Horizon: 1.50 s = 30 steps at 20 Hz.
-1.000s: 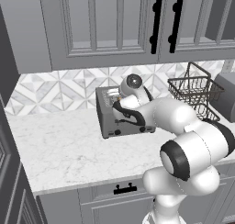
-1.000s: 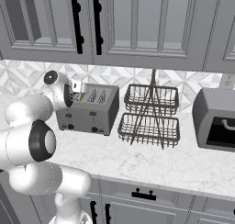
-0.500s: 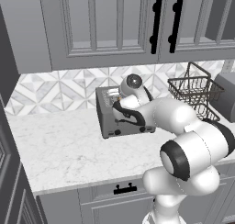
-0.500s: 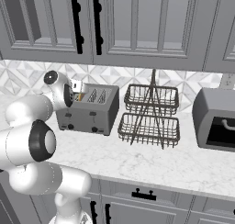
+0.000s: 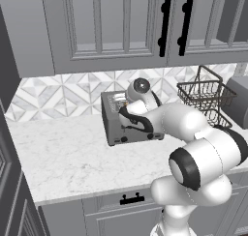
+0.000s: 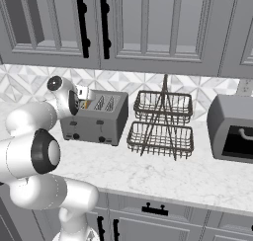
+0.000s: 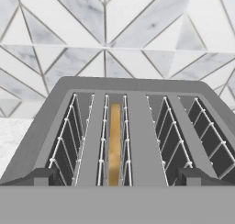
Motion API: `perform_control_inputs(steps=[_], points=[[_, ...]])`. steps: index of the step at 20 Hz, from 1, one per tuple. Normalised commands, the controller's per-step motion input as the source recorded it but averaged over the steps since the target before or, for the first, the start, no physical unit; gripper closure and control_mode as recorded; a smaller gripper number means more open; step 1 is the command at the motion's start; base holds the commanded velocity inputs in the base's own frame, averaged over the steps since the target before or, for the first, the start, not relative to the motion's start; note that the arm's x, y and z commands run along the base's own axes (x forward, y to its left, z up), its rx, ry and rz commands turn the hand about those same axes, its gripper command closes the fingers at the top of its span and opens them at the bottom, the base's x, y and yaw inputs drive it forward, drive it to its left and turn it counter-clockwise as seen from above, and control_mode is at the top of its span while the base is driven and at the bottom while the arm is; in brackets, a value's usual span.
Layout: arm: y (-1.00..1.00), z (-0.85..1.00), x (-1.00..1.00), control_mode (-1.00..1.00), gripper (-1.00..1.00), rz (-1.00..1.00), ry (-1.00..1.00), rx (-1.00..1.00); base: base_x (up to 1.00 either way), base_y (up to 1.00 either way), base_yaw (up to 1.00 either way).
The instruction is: Start the toaster. Once the lever pops up, take the bread to the plate on the dining counter.
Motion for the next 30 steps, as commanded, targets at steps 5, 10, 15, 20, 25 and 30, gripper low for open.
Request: perform_control_inputs(steps=[5,10,15,20,25,30], points=[[0.00,0.00,0.00,-1.00,-1.00,0.00,0.00,0.00,0.00,0.00,0.00],[0.00,0.00,0.00,-1.00,-1.00,0.00,0.00,0.00,0.00,0.00,0.00],[0.00,0.00,0.00,-1.00,-1.00,0.00,0.00,0.00,0.00,0.00,0.00],[0.00,0.00,0.00,-1.00,-1.00,0.00,0.00,0.00,0.00,0.00,0.00],[0.00,0.00,0.00,-1.00,-1.00,0.00,0.00,0.00,0.00,0.00,0.00],[0.00,0.00,0.00,-1.00,-1.00,0.00,0.00,0.00,0.00,0.00,0.00]])
